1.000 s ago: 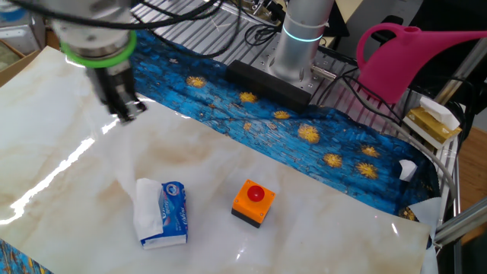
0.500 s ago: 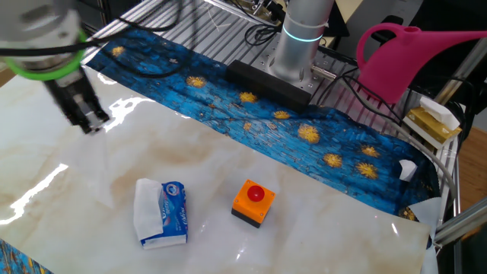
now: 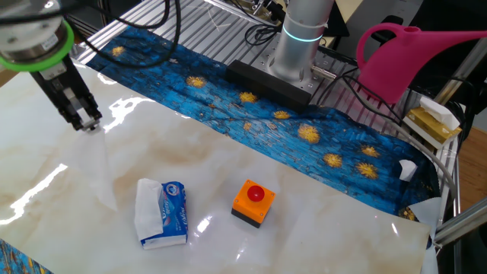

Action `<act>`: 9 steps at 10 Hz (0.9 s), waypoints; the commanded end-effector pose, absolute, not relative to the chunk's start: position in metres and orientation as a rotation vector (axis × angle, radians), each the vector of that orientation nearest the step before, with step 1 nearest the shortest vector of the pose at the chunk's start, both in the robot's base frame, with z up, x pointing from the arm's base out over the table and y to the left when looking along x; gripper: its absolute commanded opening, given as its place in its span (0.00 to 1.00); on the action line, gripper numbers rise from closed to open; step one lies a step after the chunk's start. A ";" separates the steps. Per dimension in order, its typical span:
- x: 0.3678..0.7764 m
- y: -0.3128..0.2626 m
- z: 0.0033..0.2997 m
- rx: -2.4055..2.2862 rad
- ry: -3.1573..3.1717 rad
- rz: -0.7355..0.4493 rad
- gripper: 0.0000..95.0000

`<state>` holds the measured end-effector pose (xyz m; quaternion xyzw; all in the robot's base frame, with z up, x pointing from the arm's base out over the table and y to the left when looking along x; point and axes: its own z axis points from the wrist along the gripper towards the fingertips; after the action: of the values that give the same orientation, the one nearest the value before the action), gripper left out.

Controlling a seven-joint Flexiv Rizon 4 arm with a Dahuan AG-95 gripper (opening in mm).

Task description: Pull out a napkin

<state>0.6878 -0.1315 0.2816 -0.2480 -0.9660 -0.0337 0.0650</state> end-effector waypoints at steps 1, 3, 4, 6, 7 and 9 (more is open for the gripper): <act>0.694 -0.131 0.286 -0.829 -2.850 -0.181 0.20; 0.694 -0.131 0.286 -0.821 -2.866 -0.175 0.60; 0.694 -0.131 0.286 -0.846 -2.864 -0.175 0.80; 0.694 -0.131 0.286 -0.889 -2.847 -0.176 0.80; 0.694 -0.131 0.286 -0.887 -2.846 -0.179 0.80; 0.694 -0.131 0.286 -0.871 -2.850 -0.185 0.80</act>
<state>0.6940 -0.1308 0.2841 -0.2909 -0.9516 -0.0599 0.0793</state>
